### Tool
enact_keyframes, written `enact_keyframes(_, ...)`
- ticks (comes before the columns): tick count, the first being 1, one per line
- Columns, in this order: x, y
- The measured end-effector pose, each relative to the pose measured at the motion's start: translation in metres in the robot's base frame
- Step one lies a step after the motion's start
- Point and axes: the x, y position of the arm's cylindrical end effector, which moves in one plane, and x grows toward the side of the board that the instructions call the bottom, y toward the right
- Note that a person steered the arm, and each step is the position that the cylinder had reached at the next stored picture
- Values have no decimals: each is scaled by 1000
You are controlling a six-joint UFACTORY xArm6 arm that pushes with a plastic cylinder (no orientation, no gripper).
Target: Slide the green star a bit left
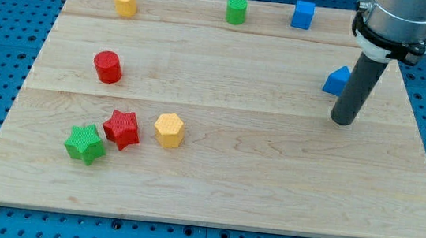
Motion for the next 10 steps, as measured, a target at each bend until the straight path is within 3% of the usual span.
enact_keyframes(3,1,-7)
enact_keyframes(6,4,-96)
enact_keyframes(8,48,-187)
enact_keyframes(9,59,-190)
enact_keyframes(10,87,-230)
